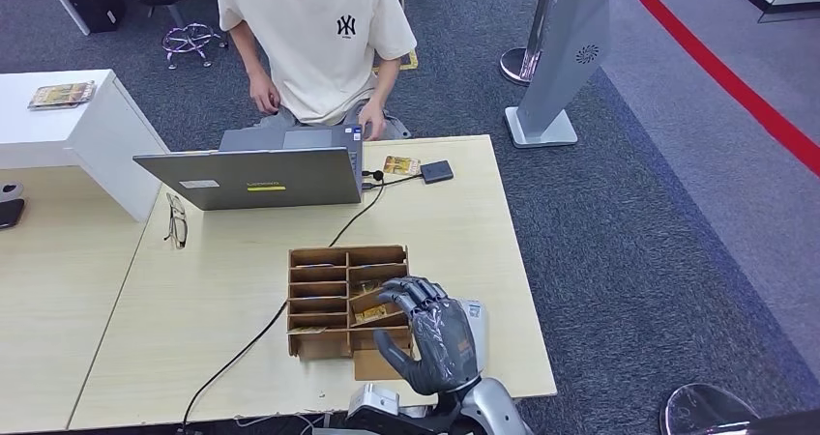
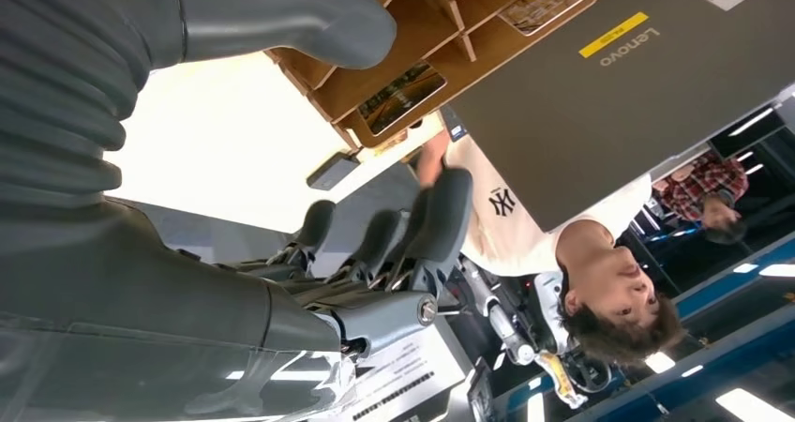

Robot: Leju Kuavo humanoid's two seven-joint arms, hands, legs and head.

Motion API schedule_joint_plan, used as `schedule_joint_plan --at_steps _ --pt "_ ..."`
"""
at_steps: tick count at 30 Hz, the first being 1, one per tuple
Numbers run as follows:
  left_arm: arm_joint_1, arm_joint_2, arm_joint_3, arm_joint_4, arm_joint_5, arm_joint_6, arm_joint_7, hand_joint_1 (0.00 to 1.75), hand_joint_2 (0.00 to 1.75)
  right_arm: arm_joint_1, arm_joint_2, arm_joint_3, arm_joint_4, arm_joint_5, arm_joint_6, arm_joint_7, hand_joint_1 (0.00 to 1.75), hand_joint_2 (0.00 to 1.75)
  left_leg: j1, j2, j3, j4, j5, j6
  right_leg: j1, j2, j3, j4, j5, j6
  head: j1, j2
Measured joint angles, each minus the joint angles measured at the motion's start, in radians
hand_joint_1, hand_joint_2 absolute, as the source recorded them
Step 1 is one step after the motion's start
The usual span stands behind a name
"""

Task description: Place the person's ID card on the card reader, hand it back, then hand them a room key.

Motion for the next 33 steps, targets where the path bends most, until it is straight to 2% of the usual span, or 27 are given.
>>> schedule_joint_plan --at_steps 3,10,14,18,21,28,33 --pt "-0.001 0.0 -0.009 -0.003 0.0 0.0 0.008 0.0 0.0 -0.01 0.0 -0.007 0.008 0.021 0.001 0.014 0.55 1.75 0.0 0.0 0.0 0.0 0.0 0.0 0.0 0.0 0.0 0.0 0.0 0.0 0.0 0.0" --pt "-0.002 0.001 -0.02 -0.012 -0.004 -0.003 0.022 0.0 0.0 -0.036 0.008 -0.028 0.019 0.062 0.012 0.041 0.51 1.75 0.0 0.0 0.0 0.0 0.0 0.0 0.0 0.0 0.0 0.0 0.0 0.0 0.0 0.0" --pt "-0.003 0.001 -0.03 -0.017 -0.008 -0.008 0.03 0.0 0.0 -0.086 0.01 -0.034 0.053 0.033 0.017 0.045 0.58 1.75 0.0 0.0 0.0 0.0 0.0 0.0 0.0 0.0 0.0 0.0 0.0 0.0 0.0 0.0" --pt "-0.003 0.001 -0.034 -0.02 -0.016 -0.018 0.034 0.0 0.0 -0.134 0.01 -0.045 0.093 0.001 0.024 0.036 0.8 1.75 0.0 -0.001 -0.001 0.0 0.001 0.001 0.0 -0.001 0.0 0.0 0.001 0.0 0.0 0.0" --pt "-0.003 0.001 -0.036 -0.025 -0.024 -0.024 0.04 0.0 0.0 -0.163 0.01 -0.05 0.119 -0.005 0.032 0.032 0.86 1.75 0.0 -0.001 -0.001 0.0 0.001 0.001 0.0 -0.001 0.0 0.0 0.001 0.0 0.0 0.0" --pt "-0.002 0.001 -0.037 -0.035 -0.037 -0.032 0.044 0.0 0.0 -0.21 0.016 -0.06 0.171 -0.002 0.043 0.041 0.92 1.75 0.0 -0.001 -0.001 0.0 0.001 0.001 0.0 -0.001 0.0 0.0 0.001 0.0 0.0 0.0" --pt "-0.002 0.001 -0.037 -0.04 -0.042 -0.037 0.049 0.0 0.0 -0.23 0.025 -0.068 0.208 0.0 0.052 0.051 0.89 1.75 0.0 -0.001 -0.001 0.0 0.001 0.001 0.0 -0.001 0.0 0.0 0.001 0.0 0.0 0.0"
